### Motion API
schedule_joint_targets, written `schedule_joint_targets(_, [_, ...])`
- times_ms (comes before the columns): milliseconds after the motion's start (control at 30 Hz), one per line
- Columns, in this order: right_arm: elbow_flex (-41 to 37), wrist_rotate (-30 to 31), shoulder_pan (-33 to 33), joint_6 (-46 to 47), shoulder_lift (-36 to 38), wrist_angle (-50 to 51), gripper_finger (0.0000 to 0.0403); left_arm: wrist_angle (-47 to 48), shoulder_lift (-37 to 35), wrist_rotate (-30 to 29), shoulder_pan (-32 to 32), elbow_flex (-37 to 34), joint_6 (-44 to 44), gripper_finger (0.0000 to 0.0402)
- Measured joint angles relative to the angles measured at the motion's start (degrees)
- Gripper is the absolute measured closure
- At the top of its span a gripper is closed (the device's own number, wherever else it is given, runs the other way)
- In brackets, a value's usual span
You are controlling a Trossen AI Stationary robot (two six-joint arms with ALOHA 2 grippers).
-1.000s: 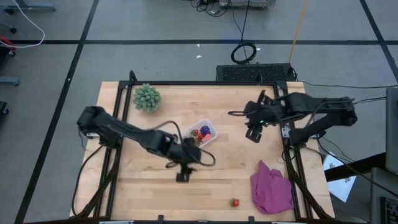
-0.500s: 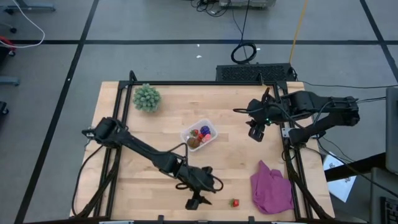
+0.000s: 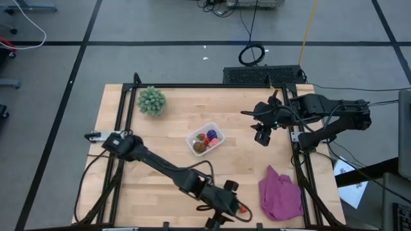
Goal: Pick and placing Produce into tupperware
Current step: Put the strawberry into the transparent bin
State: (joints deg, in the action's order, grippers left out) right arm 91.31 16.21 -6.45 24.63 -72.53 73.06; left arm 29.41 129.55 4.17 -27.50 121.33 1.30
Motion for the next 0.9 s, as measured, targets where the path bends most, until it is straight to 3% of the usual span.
schedule_joint_targets(100, [0.0,0.0,0.7,-2.1,0.1,0.0,0.0248,6.7,4.6,-1.0,0.0,7.4,-0.7,0.016])
schedule_joint_targets(167, [0.0,0.0,1.5,-3.3,0.1,0.0,0.0248,8.8,6.8,-1.7,-0.1,8.8,-1.0,0.016])
schedule_joint_targets(433, [0.0,0.0,5.3,-5.1,0.1,0.0,0.0248,8.4,13.0,-1.4,2.3,8.9,1.5,0.0161])
schedule_joint_targets(900, [0.0,0.0,7.3,-7.6,0.1,-1.9,0.0248,1.4,16.6,-1.0,3.6,8.9,1.7,0.0161])
